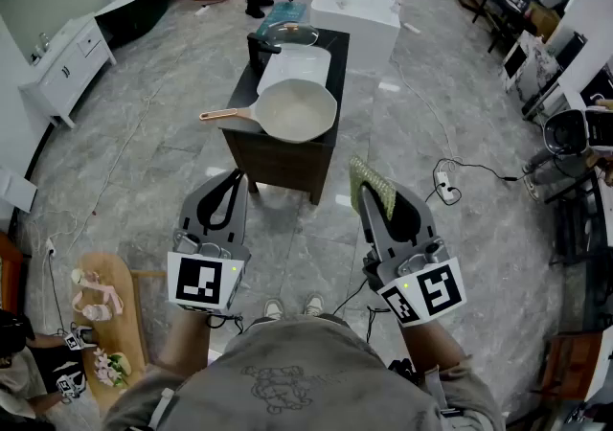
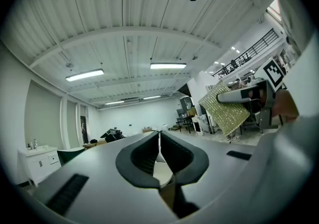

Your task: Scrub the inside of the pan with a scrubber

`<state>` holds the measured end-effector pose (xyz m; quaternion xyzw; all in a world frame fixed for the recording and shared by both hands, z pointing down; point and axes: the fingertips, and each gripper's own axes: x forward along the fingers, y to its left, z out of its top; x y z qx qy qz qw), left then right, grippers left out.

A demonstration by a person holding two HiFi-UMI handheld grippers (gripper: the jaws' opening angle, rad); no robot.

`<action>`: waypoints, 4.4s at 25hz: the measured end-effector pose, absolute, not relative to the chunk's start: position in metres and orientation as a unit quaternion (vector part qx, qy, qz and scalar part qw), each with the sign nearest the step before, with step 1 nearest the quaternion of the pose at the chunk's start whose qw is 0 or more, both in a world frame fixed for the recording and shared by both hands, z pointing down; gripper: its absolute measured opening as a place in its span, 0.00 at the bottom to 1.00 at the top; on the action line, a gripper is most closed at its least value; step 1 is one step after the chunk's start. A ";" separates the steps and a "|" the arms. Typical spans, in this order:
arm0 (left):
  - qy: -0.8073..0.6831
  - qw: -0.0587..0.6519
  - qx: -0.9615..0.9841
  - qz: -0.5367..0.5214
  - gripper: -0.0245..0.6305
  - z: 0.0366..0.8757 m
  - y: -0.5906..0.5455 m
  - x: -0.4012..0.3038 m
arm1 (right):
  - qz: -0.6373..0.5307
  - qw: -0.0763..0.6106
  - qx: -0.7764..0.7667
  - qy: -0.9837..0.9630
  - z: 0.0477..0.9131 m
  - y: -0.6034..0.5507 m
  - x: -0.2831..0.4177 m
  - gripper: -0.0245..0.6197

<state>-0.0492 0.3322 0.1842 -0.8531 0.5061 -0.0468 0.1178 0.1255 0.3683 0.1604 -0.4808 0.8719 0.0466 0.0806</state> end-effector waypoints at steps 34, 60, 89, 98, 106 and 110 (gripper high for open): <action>0.541 0.109 -0.829 -0.087 0.08 0.214 0.313 0.009 | 0.024 0.076 -0.446 0.892 0.198 0.334 0.187 0.16; 0.526 0.115 -0.835 -0.111 0.08 0.242 0.157 -0.035 | -0.005 0.055 -0.455 0.889 0.234 0.183 0.143 0.16; 0.433 0.074 -0.870 -0.224 0.09 0.315 -0.110 -0.150 | -0.054 -0.014 -0.508 0.859 0.269 -0.093 0.049 0.16; 0.306 0.099 -0.901 -0.290 0.39 0.353 -0.131 -0.144 | -0.061 -0.049 -0.523 0.849 0.293 -0.138 0.034 0.16; 0.208 0.093 -0.894 -0.386 0.41 0.419 -0.136 -0.137 | -0.078 -0.090 -0.539 0.834 0.327 -0.165 0.048 0.16; 0.200 0.076 -0.887 -0.410 0.41 0.443 -0.140 -0.135 | -0.094 -0.106 -0.537 0.832 0.350 -0.176 0.057 0.16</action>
